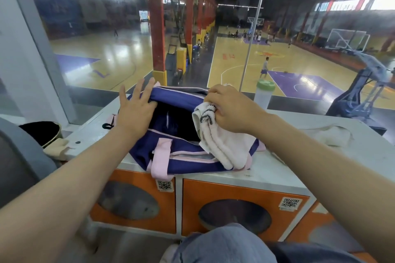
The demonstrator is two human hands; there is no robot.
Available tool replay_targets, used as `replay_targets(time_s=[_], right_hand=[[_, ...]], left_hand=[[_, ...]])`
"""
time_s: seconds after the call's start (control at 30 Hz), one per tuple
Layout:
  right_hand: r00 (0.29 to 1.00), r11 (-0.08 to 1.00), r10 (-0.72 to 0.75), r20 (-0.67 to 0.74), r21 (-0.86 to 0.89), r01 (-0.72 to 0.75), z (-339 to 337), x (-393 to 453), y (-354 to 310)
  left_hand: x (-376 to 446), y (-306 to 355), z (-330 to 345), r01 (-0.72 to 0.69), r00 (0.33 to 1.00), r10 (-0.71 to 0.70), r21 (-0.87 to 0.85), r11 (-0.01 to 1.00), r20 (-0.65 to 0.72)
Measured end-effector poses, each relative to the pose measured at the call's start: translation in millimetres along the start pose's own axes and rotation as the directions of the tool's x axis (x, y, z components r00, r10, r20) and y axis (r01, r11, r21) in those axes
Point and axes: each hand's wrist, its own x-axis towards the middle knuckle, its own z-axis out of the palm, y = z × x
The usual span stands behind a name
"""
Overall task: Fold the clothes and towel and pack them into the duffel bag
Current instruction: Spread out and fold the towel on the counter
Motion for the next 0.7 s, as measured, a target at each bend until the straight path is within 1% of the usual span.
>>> replay_targets(time_s=[0.1,0.17,0.23,0.3,0.37,0.43,0.5,0.53,0.63,0.7], right_hand=[[0.998,0.997,-0.05,-0.046,0.054,0.053,-2,-7,-11],[0.993,0.995,-0.083,-0.078,0.045,0.087,2,-11,-20],[0.981,0.987,-0.134,-0.141,0.066,0.144,9,-12,-33],[0.966,0.974,-0.206,-0.155,0.063,0.218,26,-6,-43],[0.959,0.964,-0.252,-0.133,0.047,0.26,48,7,-51],[0.959,0.961,-0.263,-0.102,0.063,0.27,68,22,-58],[0.969,0.969,-0.232,-0.087,0.066,0.238,83,36,-65],[0.974,0.976,-0.202,-0.101,0.06,0.208,88,45,-67],[0.987,0.995,-0.071,-0.146,0.055,0.08,94,77,-70],[0.994,0.999,0.002,-0.111,0.033,0.002,99,98,-72]], left_hand=[[14,-7,-9,0.002,1.0,-0.002,-0.033,0.999,0.015],[25,-15,-11,-0.043,0.997,0.047,-0.085,0.995,0.056],[36,-24,-15,-0.098,0.991,0.112,-0.177,0.979,0.071],[46,-30,-18,-0.132,0.985,0.159,-0.312,0.941,0.065],[54,-33,-23,-0.106,0.98,0.17,-0.459,0.882,0.101],[61,-33,-28,-0.06,0.978,0.159,-0.54,0.84,0.138],[65,-33,-29,-0.048,0.972,0.174,-0.593,0.804,0.156],[66,-33,-29,-0.05,0.968,0.189,-0.611,0.79,0.164],[69,-32,-28,-0.048,0.956,0.222,-0.642,0.766,0.193],[71,-31,-31,-0.049,0.945,0.245,-0.646,0.762,0.218]])
